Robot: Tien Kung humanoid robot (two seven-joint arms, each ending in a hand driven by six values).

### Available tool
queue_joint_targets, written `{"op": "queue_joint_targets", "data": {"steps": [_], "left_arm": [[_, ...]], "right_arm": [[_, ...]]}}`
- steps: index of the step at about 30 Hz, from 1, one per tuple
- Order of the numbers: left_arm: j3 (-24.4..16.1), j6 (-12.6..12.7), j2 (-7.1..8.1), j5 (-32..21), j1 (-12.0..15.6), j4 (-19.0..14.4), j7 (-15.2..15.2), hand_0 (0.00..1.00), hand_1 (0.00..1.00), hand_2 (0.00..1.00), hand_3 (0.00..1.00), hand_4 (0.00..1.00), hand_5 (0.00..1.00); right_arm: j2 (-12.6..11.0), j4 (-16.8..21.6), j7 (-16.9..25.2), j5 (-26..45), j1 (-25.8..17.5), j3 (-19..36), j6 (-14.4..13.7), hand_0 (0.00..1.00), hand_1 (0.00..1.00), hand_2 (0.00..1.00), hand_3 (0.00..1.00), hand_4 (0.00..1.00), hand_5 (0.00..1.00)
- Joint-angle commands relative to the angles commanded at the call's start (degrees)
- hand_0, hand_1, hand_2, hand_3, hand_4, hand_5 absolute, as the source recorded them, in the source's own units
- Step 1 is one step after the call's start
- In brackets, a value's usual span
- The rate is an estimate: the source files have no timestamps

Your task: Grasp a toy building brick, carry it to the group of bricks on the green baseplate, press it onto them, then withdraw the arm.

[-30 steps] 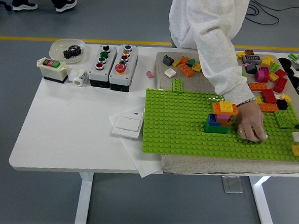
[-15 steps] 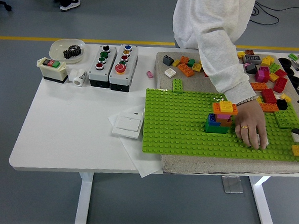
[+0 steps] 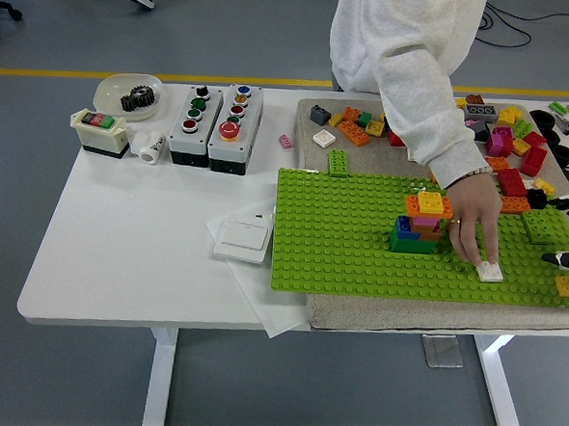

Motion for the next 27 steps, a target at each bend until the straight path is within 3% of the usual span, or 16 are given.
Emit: {"op": "queue_joint_targets", "data": {"steps": [18,27], "left_arm": [[0.1,-0.8,0.14,0.0,-0.1,-0.1,0.0,0.816,0.804,0.807,0.604,0.677,0.602],[0.1,-1.2,0.22,0.0,0.0,-0.2,-0.3,0.816,0.804,0.805,0.601,0.677,0.601]], "right_arm": [[1.5,4.2,-0.6,-2.9,-0.3,-3.0,-2.0,0.692,0.683,0.73,0.772,0.985,0.365],[2.2,7.3,-0.5,-14.3,0.2,-5.3,-6.5,0.679,0.666,0.714,0.74,0.967,0.353]]}}
